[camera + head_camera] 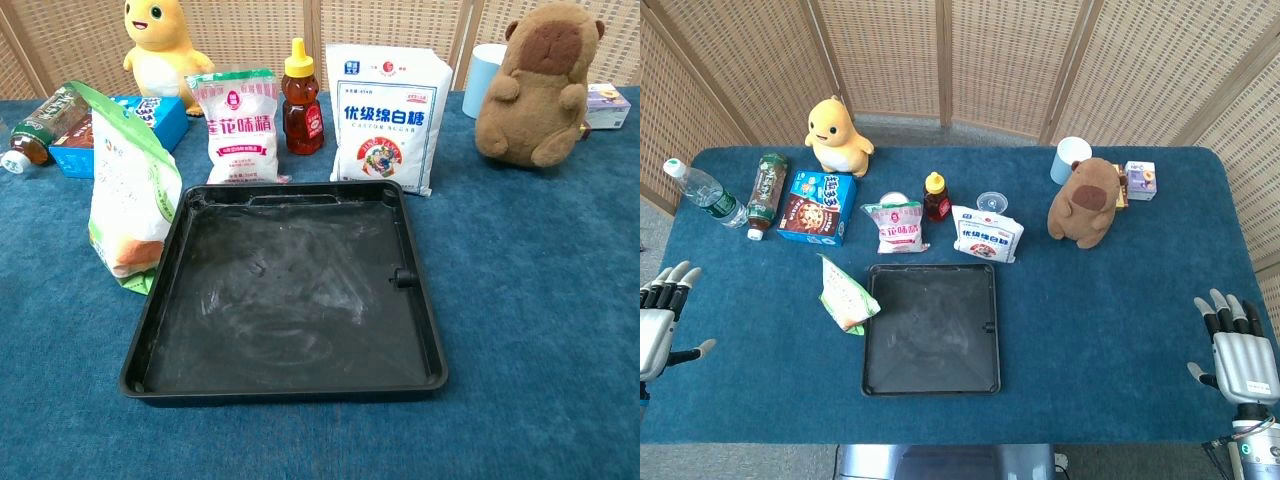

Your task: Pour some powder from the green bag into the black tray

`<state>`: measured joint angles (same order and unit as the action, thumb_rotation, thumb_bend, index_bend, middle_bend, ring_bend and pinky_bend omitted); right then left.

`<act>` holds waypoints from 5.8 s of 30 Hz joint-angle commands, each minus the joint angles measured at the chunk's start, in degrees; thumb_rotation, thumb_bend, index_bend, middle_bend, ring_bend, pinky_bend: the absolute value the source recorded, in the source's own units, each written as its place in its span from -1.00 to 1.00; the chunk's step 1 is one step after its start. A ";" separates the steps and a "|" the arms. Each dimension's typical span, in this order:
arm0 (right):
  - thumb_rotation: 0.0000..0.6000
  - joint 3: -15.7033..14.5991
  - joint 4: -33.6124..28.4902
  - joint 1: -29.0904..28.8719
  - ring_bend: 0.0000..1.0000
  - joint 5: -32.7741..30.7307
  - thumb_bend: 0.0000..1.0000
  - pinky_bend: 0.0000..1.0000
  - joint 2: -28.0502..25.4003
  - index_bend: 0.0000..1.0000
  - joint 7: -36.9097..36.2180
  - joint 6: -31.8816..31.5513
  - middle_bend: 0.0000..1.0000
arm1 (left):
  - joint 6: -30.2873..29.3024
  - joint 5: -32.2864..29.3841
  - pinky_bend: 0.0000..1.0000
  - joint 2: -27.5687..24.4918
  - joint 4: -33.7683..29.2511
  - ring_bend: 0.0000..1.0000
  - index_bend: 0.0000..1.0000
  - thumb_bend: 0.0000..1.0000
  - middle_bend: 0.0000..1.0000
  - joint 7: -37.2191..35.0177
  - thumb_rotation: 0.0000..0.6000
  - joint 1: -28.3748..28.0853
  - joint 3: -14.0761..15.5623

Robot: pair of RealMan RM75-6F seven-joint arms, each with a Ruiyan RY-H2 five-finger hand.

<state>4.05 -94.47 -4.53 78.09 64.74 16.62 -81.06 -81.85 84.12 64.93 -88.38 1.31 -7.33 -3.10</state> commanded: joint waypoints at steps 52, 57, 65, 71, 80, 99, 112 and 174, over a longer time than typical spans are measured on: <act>1.00 0.69 1.85 -2.14 -1.00 -3.21 -1.00 -1.00 0.35 -0.72 -3.68 4.14 -1.00 | 19.81 14.29 -0.77 22.12 39.95 -0.92 -1.00 -0.86 -1.00 -57.89 0.85 -27.06 8.70; 1.00 0.58 1.47 -2.07 -1.00 -2.77 -1.00 -1.00 0.13 -0.72 -4.10 3.87 -1.00 | 19.55 13.46 -0.64 22.39 39.29 -0.84 -1.00 -0.73 -0.98 -56.48 0.87 -27.75 8.14; 1.00 0.11 0.14 -1.97 -1.00 -0.88 -1.00 -1.00 -0.35 -0.72 -4.28 2.90 -1.00 | 22.76 11.61 -0.22 22.70 36.86 -0.35 -0.58 -0.61 -0.50 -52.65 1.00 -28.71 8.30; 1.00 -0.11 -0.83 -1.73 -1.00 -0.24 -1.00 -1.00 -0.87 -0.72 -4.47 2.36 -1.00 | 21.43 9.95 0.06 23.45 35.37 0.01 -0.09 -0.44 -0.09 -49.22 1.00 -28.08 7.21; 1.00 -0.17 -1.02 -1.63 -1.00 -0.06 -1.00 -1.00 -1.24 -0.72 -5.10 2.27 -1.00 | 17.97 7.93 0.28 24.96 35.24 0.34 0.32 -0.24 0.30 -45.69 1.00 -26.77 5.20; 1.00 -0.17 -1.16 -1.59 -1.00 0.15 -1.00 -1.00 -1.44 -0.72 -5.73 2.11 -1.00 | 8.79 11.32 0.30 22.05 32.47 0.38 0.40 -0.26 0.37 -36.21 1.00 -26.66 4.12; 1.00 -0.06 -0.97 -1.57 -1.00 -0.02 -1.00 -1.00 -1.60 -0.72 -6.39 2.19 -1.00 | 9.25 16.21 0.30 15.63 23.12 0.38 0.43 -0.26 0.38 -13.83 1.00 -32.37 2.09; 1.00 -0.21 -0.25 -1.88 -1.00 -0.56 -1.00 -1.00 -1.12 -0.72 -5.96 3.09 -1.00 | 18.78 38.99 0.40 9.75 17.78 0.47 0.88 0.01 0.63 38.09 1.00 -47.01 6.56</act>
<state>3.84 -94.71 -6.42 77.52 63.64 10.67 -77.96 -64.16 122.98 75.50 -69.33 38.76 -53.78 3.14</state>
